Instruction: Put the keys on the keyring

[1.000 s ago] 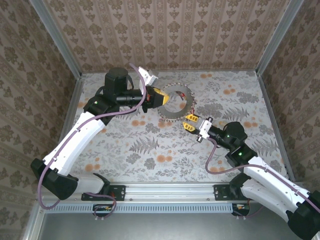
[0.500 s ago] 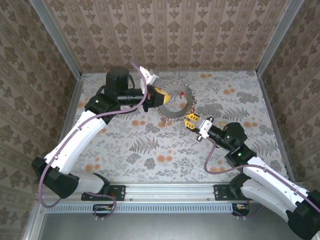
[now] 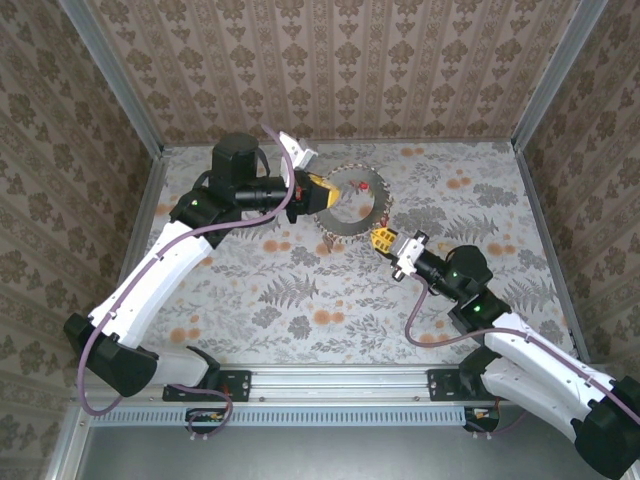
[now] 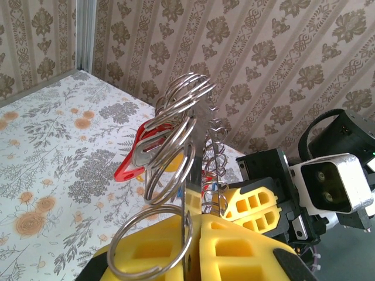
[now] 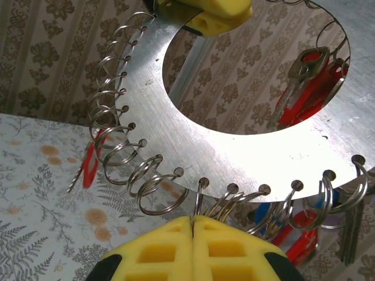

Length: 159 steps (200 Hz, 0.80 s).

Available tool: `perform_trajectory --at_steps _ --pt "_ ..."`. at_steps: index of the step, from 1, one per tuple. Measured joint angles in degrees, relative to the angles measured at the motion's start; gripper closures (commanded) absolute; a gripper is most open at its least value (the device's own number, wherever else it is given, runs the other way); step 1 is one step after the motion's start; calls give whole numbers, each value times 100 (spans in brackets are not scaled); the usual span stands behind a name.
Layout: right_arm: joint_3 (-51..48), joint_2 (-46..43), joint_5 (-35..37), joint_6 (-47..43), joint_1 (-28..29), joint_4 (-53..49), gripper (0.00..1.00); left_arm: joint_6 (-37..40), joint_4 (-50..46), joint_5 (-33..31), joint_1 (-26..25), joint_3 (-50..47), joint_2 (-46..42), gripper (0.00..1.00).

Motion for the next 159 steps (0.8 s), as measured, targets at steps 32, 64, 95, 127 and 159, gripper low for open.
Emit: perform_trajectory --at_steps 32,64,95,127,159 --pt "-164 -28 90 9 0 153 100 -216 308 -162 -31 -219 -7 100" --pt "-343 -50 105 70 -2 291 100 -468 529 -330 -28 -487 -11 100" --pt "-452 -61 105 269 -59 542 100 -719 750 -433 -28 -662 -17 100" --pt "-533 -155 101 479 -175 691 100 -968 1038 -420 -37 -800 -17 100" --pt "-595 -192 9 750 -350 837 100 -1213 1362 -409 -61 -946 -17 100"
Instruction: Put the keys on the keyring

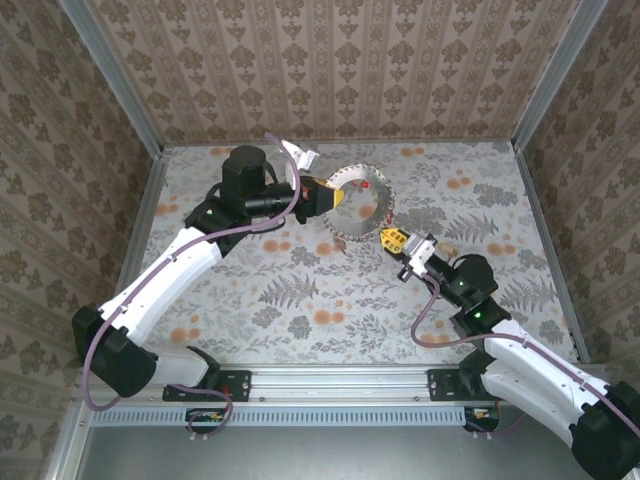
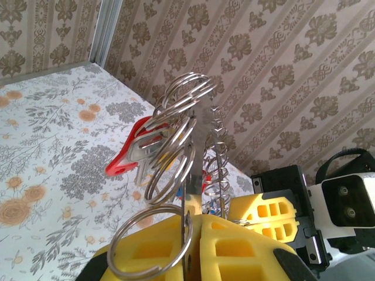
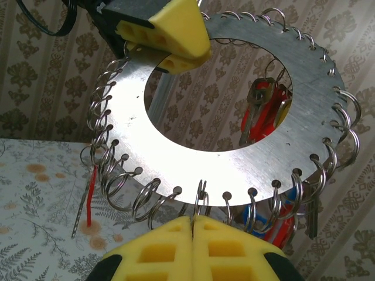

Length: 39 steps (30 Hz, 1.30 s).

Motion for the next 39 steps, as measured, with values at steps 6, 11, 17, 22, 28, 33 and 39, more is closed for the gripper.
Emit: perform_trajectory --at_steps 6,11,17,22,28,33,39 --pt "-7 -11 -181 74 -125 -9 93 -175 398 94 0 -166 -37 100" --pt "0 -37 -389 -42 -136 -184 89 -175 507 256 0 -267 -136 100" --pt "74 -50 -566 -190 -136 -487 85 -127 566 444 0 -282 -151 100" --pt "92 -50 -599 -295 -136 -826 81 -68 691 496 7 -282 -184 100" --pt "116 -208 -595 -341 -136 -1231 78 -4 693 505 4 -282 -225 100" --pt "116 -507 -588 -337 -136 -1440 78 61 688 505 4 -282 -227 100" --pt "116 -815 -597 -273 -136 -1587 78 197 621 520 7 -264 -227 100"
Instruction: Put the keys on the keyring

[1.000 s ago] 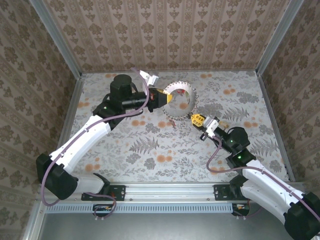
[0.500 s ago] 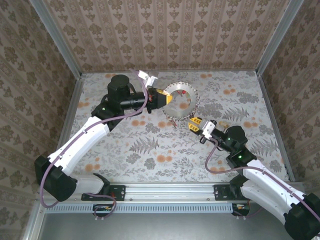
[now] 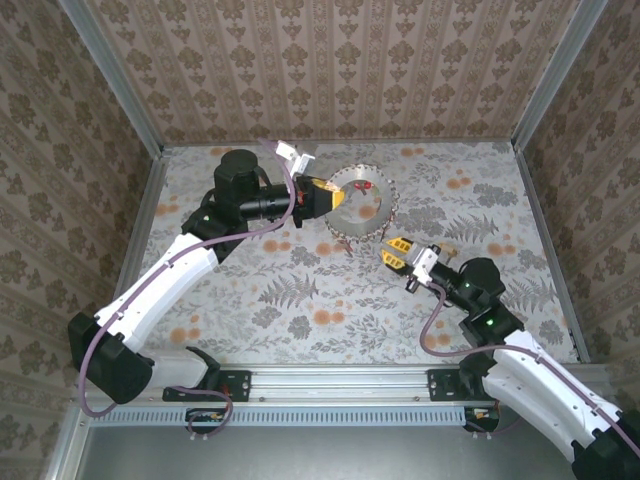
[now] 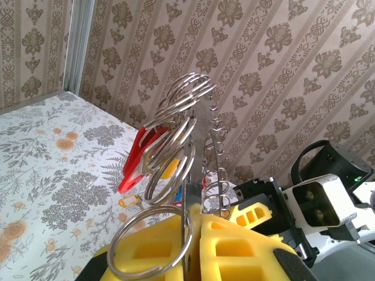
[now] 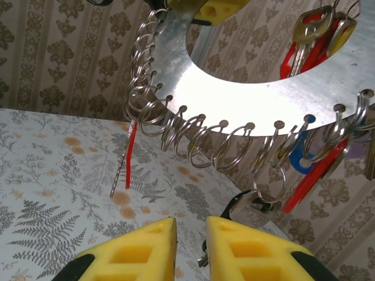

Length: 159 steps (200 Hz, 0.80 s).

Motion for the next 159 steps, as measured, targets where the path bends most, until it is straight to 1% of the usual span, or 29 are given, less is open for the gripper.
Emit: perform_trajectory --at_steps 51,75,159 --pt "168 -17 -262 31 0 -129 79 345 -404 74 39 170 0 100" --pt "275 39 -365 39 11 -116 79 428 -409 103 74 203 2 100" --pt "455 625 -431 -111 273 138 79 505 -595 195 74 442 52 100"
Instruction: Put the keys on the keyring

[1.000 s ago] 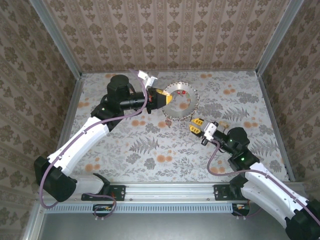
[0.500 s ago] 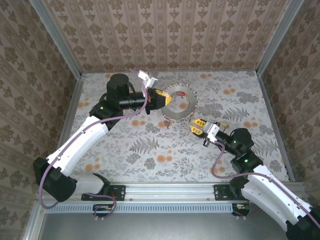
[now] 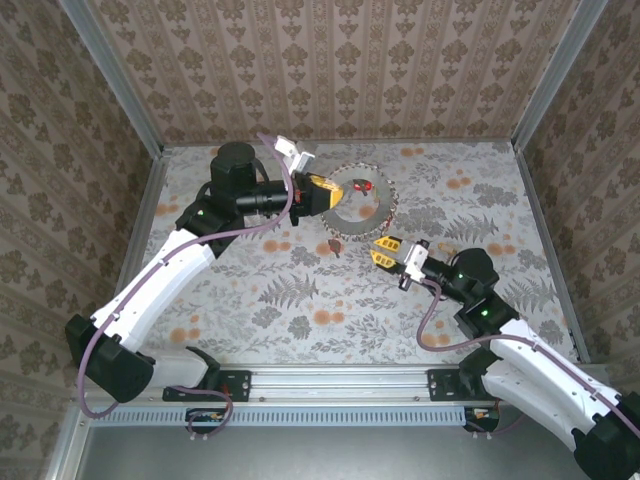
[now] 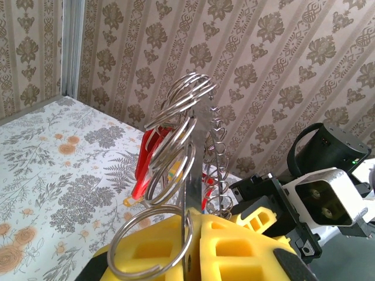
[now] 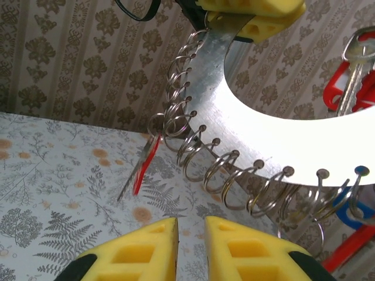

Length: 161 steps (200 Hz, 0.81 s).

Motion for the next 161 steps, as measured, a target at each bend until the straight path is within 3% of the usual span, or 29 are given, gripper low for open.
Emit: perform_trajectory --at_steps 91,161 --pt "133 216 13 -61 286 341 79 13 -98 -4 0 7 2 100" --pt "136 330 494 -133 411 503 78 13 -92 -20 2 13 2 100"
